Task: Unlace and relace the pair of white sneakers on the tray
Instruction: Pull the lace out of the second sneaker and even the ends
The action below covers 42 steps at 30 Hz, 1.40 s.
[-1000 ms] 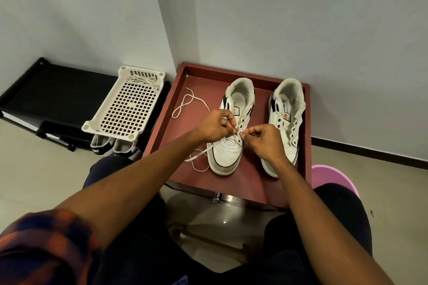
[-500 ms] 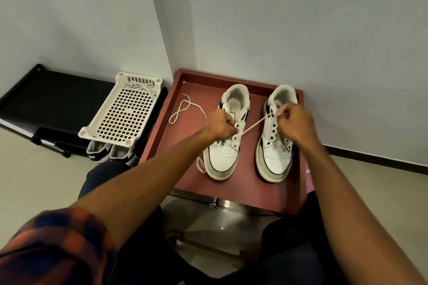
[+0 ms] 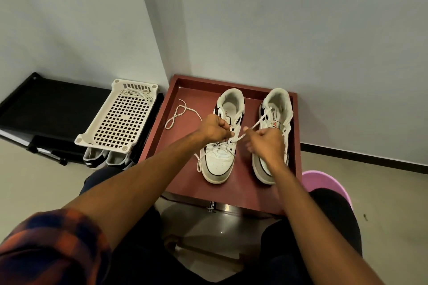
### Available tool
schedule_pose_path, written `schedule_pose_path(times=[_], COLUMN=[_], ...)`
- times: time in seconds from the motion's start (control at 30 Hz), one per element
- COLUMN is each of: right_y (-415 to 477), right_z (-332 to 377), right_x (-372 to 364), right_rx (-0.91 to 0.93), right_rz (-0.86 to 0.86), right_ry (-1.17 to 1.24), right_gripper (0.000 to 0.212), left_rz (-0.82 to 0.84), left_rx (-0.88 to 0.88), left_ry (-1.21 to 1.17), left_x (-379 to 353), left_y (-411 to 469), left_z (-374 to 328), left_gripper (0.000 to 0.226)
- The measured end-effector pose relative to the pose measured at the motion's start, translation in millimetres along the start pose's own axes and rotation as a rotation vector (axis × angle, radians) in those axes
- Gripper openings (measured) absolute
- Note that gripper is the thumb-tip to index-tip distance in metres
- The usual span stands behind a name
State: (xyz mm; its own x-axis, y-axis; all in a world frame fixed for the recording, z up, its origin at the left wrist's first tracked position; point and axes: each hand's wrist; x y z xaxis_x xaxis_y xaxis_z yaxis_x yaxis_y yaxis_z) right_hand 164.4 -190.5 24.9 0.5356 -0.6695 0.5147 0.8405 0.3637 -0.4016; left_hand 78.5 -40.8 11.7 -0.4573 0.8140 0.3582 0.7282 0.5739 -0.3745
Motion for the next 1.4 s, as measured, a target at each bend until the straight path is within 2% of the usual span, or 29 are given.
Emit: schedule_pose_path(times=[0.1, 0.2, 0.4, 0.53, 0.67, 0.87, 1.03, 1.17, 1.3, 1.4], right_y=[-7.2, -5.1, 22.8, 67.7, 98.8, 37.8, -9.3, -19.3, -6.8, 1.7], right_z=[-11.1, -11.8, 17.0, 52.0, 56.1, 34.3, -7.1, -12.1, -5.5, -6.8], right_x=[-25.2, -33.9, 5.7, 59.4, 81.5, 63.8, -2.3, -32.3, -39.5, -40.2], right_rx=[-0.158, -0.152, 0.156, 0.114, 0.016, 0.07, 0.025, -0.085, -0.151, -0.232], right_rz=[0.109, 0.087, -0.148, -0.346, -0.409, -0.356, -0.177, 0.031, 0.054, 0.116], right_ry=[0.216, 0.289, 0.056, 0.07, 0.142, -0.024, 0.021, 0.192, 0.408, 0.478], right_gripper=[0.042, 0.031, 0.036, 0.023, 0.023, 0.031, 0.049, 0.046, 0.034, 0.022], left_rz=[0.007, 0.002, 0.0, 0.018, 0.022, 0.023, -0.002, 0.027, 0.061, 0.056], left_rx=[0.001, 0.002, -0.008, -0.001, 0.007, 0.004, 0.024, 0.004, -0.014, -0.01], left_ry=[-0.002, -0.005, 0.018, 0.043, 0.02, 0.002, -0.037, -0.011, 0.004, 0.009], left_x=[-1.1, -1.7, -0.8, 0.3, 1.2, -0.5, 5.5, 1.4, 2.3, 3.9], left_y=[-1.9, -3.1, -0.7, 0.3, 0.8, 2.0, 2.1, 0.8, -0.9, 0.8], left_z=[1.6, 1.9, 1.8, 1.5, 0.5, -1.2, -0.2, 1.5, 0.2, -0.2], left_gripper=[0.022, 0.024, 0.024, 0.021, 0.012, 0.02, 0.025, 0.015, 0.019, 0.017])
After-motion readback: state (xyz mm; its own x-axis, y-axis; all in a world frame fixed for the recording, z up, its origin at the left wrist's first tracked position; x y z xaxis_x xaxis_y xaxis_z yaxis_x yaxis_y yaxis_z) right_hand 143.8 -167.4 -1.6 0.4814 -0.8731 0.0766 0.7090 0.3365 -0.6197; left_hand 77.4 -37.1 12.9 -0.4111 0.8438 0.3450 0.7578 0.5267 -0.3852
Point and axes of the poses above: each hand's wrist, its own y-axis towards the middle knuckle, its own x-axis out of the back of the hand, z = x × y, and after that the axes turned 5 degrees about -x, right-handed
